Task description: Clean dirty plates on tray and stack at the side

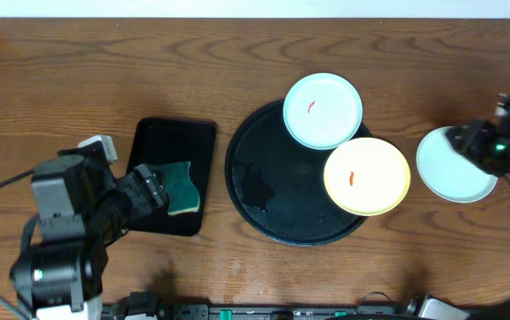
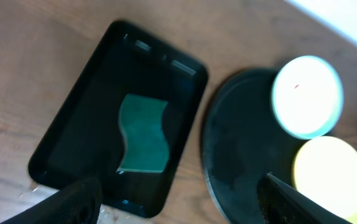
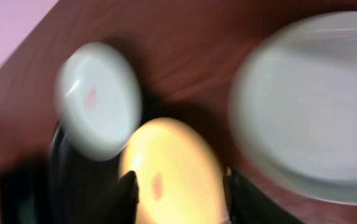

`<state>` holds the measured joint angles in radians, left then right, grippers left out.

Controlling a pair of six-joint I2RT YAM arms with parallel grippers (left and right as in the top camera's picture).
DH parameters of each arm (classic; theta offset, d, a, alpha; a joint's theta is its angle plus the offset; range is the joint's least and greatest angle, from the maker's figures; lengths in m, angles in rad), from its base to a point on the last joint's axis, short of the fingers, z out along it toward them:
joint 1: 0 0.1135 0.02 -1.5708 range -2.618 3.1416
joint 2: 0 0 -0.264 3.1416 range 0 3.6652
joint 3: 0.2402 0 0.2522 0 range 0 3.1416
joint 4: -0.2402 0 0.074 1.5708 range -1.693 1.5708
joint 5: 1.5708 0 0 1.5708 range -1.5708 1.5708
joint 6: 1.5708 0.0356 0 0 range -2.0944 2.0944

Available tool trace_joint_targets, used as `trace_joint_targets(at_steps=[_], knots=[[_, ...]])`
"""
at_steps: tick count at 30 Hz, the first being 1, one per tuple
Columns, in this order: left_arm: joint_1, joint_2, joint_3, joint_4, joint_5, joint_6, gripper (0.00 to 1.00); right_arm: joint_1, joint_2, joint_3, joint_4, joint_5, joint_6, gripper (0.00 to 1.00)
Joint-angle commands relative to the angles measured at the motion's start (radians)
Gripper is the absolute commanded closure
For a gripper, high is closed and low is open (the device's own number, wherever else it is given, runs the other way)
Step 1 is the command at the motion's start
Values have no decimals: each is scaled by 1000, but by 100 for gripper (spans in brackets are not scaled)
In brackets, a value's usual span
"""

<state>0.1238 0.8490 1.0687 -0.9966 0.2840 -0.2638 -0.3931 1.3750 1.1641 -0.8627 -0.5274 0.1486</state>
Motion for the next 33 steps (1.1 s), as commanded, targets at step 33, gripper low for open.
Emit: trace_joint_targets(at_steps=[33], knots=[[5,111,22,-43,-42,46,20,1319,484,9,391,475,109,56]])
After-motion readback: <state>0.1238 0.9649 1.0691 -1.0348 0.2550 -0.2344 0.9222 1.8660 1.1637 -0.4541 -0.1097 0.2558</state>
